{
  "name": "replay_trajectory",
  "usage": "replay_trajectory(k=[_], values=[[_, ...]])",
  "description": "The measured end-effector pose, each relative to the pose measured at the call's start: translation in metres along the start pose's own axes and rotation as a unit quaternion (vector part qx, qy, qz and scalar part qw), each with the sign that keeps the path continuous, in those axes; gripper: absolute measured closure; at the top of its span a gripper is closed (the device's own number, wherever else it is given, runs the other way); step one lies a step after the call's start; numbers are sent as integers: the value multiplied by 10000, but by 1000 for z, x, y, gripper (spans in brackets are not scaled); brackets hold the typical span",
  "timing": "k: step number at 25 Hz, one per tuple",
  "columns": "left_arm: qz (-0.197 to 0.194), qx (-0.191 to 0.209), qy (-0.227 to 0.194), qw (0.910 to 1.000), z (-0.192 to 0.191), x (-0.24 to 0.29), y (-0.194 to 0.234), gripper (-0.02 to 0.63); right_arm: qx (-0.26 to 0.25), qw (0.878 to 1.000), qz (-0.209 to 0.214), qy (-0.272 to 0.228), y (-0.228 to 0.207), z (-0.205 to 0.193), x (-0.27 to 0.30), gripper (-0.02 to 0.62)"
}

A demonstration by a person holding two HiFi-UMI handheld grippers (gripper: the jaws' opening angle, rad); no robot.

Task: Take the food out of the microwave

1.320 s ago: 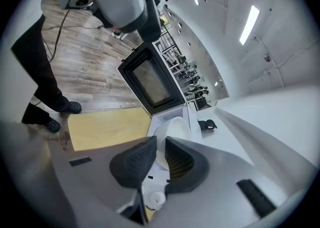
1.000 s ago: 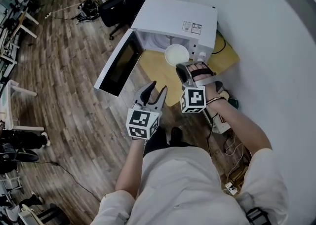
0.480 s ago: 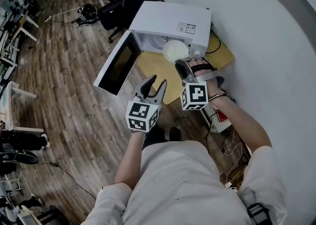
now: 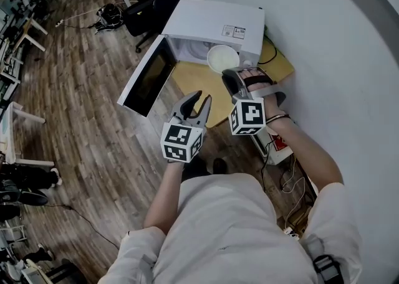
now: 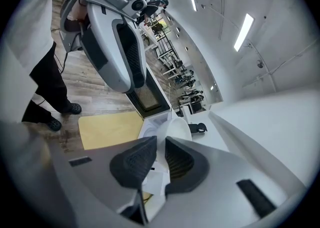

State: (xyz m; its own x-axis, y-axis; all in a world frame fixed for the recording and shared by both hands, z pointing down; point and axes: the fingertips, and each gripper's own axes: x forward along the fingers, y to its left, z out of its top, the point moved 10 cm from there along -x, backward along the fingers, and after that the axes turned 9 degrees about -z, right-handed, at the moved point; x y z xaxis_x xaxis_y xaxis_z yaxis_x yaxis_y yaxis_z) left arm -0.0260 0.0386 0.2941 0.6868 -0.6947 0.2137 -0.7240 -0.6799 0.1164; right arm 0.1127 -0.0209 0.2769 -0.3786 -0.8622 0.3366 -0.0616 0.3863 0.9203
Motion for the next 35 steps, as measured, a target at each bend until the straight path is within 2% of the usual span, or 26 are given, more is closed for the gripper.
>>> replay_trajectory(k=[16, 35], values=[[86, -71, -105, 9999, 0, 2, -3, 586, 4, 10000, -38, -58, -2, 2, -1, 545], [60, -58, -18, 10000, -2, 9, -5, 592, -66, 10000, -15, -73, 4, -2, 3, 548]])
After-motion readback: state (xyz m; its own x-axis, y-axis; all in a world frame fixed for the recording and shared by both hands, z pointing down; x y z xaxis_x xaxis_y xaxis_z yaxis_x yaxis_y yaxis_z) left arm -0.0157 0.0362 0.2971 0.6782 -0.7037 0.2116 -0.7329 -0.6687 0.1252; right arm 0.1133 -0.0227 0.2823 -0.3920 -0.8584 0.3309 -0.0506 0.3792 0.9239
